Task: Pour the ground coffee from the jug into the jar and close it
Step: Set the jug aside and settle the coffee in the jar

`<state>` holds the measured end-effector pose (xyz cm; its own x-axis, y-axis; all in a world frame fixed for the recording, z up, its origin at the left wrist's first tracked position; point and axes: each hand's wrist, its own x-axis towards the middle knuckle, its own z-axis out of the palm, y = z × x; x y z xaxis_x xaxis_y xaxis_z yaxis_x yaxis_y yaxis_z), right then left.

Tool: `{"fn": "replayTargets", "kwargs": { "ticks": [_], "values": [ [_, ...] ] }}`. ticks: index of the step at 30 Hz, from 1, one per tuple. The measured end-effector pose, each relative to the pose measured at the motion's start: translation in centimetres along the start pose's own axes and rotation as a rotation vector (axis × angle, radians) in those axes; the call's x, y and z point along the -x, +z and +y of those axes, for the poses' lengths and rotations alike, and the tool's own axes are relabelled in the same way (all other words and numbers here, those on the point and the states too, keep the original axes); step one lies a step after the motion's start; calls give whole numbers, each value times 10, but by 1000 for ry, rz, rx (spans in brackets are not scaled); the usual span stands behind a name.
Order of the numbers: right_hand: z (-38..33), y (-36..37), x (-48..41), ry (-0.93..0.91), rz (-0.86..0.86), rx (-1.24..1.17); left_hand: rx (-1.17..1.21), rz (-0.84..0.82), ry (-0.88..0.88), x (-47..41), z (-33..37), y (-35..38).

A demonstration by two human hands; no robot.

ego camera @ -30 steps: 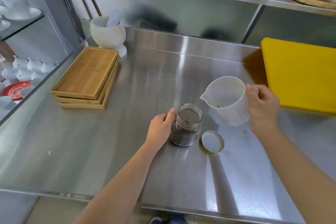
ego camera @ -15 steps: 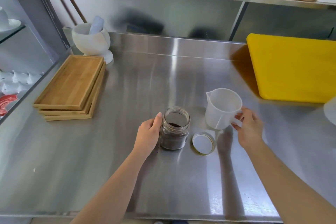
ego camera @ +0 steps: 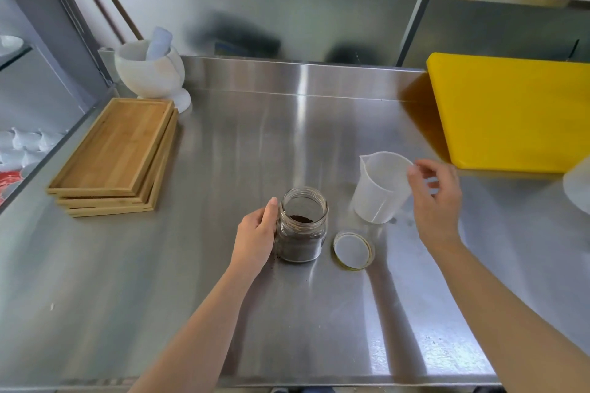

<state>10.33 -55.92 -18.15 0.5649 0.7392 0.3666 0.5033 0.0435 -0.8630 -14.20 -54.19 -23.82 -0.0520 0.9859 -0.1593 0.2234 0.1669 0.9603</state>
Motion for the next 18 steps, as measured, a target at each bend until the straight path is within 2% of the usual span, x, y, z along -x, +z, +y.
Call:
{"fn": "replayTargets", "kwargs": {
  "ticks": [2, 5, 9, 11, 14, 18],
  "values": [
    [-14, 5, 6, -61, -144, -77, -3, 3, 2, 1, 1, 0],
    [-22, 19, 19, -84, -472, -140, 0, 5, 3, 3, 4, 0],
    [-9, 42, 35, -16, -924, -47, 9, 6, 7, 4, 6, 0],
    [-2, 51, 40, 28, -1076, -23, 3, 15, 14, 4, 6, 0],
    [1, 60, 48, 76, -1183, -75, 4, 19, 9, 4, 5, 1],
    [4, 70, 54, 173, -1120, -186, 94, -11, -33, 2, 3, 1]
  ]
}}
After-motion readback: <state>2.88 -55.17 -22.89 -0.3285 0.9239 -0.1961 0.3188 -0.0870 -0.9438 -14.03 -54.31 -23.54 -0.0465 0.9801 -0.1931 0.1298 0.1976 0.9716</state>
